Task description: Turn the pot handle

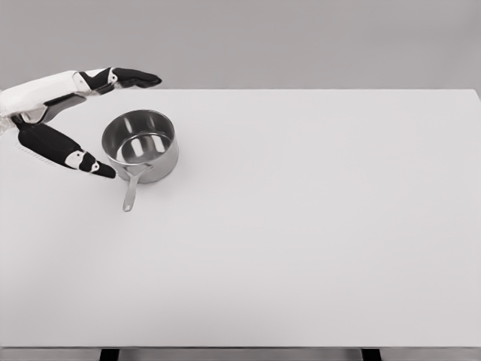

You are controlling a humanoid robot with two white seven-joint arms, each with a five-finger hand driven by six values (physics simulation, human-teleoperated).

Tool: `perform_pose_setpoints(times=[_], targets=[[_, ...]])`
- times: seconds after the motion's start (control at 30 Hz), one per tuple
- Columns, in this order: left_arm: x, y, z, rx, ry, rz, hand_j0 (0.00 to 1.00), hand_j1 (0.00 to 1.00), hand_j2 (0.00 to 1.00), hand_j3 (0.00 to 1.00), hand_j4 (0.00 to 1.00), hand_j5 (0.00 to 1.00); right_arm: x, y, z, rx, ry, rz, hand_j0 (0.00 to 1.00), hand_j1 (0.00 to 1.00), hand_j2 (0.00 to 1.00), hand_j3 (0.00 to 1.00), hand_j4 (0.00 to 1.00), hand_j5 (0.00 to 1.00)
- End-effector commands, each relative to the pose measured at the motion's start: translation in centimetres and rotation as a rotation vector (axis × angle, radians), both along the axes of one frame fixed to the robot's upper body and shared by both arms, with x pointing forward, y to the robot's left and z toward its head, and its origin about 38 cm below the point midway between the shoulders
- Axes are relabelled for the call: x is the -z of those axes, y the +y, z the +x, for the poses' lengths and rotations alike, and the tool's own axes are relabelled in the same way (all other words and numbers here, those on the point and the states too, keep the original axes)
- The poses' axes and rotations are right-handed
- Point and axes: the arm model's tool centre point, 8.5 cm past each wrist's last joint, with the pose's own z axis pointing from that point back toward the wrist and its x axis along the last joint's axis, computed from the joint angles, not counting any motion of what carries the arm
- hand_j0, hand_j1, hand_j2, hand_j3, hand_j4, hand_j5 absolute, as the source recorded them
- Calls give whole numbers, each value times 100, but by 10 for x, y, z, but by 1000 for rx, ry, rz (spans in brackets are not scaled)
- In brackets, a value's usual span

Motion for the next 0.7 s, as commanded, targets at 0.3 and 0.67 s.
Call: perform_pose_setpoints(times=[0.3, 0.67], targets=[[47, -29, 8, 14, 418, 11, 100, 100, 100, 100, 100, 100, 0, 0, 0, 1, -1, 0, 100, 100, 100, 100, 100, 100], [94, -37, -3, 14, 582, 66, 100, 100, 100, 100, 100, 100, 0, 0, 0, 1, 0, 0, 100, 100, 100, 100, 100, 100]])
